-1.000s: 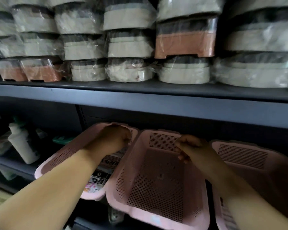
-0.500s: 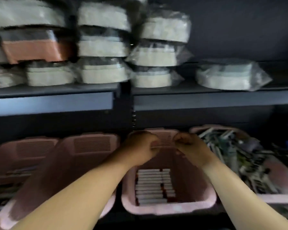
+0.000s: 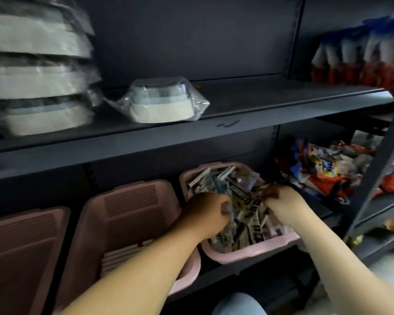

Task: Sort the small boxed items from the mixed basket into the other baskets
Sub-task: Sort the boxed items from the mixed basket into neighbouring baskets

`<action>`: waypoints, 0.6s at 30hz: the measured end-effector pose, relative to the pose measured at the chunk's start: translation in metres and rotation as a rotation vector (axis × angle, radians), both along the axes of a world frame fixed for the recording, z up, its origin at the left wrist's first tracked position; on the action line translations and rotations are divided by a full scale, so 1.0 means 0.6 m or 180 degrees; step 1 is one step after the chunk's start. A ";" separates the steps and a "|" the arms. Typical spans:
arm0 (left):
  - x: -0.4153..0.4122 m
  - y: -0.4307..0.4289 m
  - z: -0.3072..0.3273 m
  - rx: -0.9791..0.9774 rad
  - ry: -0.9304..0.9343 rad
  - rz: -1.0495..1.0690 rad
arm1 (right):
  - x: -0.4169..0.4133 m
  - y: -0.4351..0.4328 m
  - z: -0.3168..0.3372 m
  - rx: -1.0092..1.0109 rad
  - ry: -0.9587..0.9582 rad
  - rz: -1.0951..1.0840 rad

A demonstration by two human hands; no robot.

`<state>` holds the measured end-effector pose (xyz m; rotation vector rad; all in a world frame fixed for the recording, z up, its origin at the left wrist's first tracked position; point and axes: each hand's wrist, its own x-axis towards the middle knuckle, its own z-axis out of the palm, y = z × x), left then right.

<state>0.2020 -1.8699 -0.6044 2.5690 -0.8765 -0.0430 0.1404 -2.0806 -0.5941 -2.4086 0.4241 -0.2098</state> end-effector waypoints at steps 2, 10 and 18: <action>-0.002 -0.025 -0.007 -0.0069 0.0002 0.0134 | 0.002 -0.003 -0.013 -0.0041 0.0347 -0.0098; -0.013 -0.065 -0.040 0.0109 0.0031 0.0420 | 0.003 0.034 -0.033 -0.0576 0.0817 0.0381; -0.012 -0.061 -0.044 -0.0576 0.0336 0.0583 | -0.006 0.018 -0.027 -0.0145 0.0214 -0.0179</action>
